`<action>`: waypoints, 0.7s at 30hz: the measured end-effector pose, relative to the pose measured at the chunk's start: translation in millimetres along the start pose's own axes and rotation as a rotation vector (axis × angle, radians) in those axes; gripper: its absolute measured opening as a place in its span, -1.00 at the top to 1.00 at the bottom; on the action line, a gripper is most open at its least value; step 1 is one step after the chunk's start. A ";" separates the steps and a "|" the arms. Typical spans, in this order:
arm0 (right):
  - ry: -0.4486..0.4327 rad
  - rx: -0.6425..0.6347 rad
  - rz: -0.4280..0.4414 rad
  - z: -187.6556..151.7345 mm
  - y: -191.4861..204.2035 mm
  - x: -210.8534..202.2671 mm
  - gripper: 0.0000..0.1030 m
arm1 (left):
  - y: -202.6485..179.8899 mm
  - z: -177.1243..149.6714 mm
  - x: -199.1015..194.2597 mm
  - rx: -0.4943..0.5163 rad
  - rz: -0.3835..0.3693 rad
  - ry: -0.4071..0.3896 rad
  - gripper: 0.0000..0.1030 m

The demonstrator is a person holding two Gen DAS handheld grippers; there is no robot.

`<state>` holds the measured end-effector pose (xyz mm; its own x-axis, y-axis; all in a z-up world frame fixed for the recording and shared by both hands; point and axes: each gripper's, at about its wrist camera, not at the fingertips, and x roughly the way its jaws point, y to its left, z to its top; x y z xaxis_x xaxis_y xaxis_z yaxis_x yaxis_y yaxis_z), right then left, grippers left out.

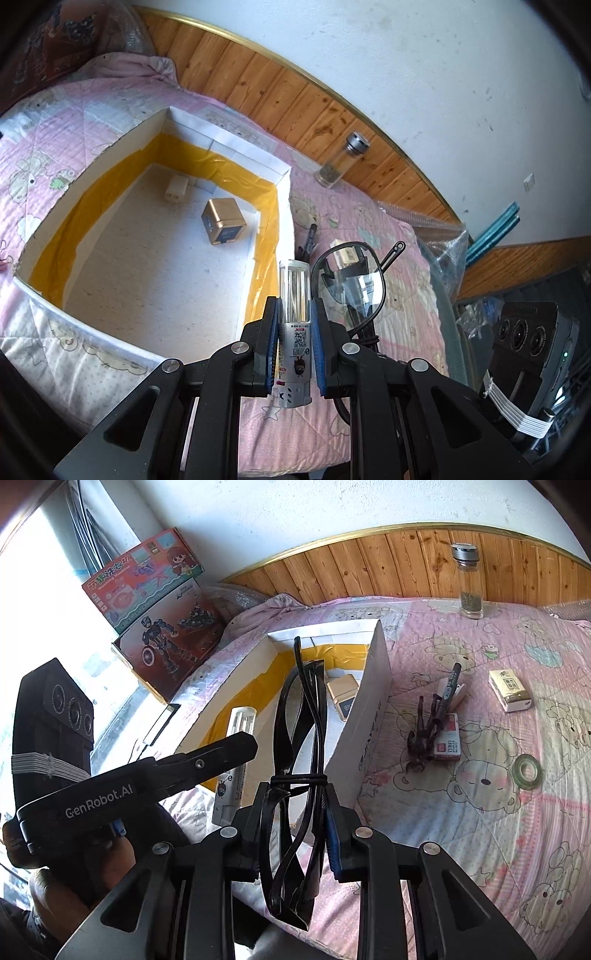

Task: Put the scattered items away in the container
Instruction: 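Carry the glasses with the right gripper while the left gripper carries the vial toward the box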

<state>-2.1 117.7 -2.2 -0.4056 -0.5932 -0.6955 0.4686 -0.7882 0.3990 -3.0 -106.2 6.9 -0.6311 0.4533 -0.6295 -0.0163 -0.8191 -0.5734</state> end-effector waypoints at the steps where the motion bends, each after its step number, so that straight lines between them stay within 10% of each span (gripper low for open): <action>1: 0.001 -0.001 0.001 1.7 1.6 1.3 0.46 | 1.6 1.4 0.2 -0.002 0.002 0.000 0.67; 21: 0.027 -0.013 0.042 36.9 13.8 26.0 0.46 | 27.1 34.4 7.9 -0.036 0.077 0.005 0.67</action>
<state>-35.1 85.3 7.4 -0.3636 -0.6212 -0.6942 0.4951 -0.7601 0.4209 -35.1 -137.0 4.4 -0.6257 0.3909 -0.6750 0.0605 -0.8384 -0.5416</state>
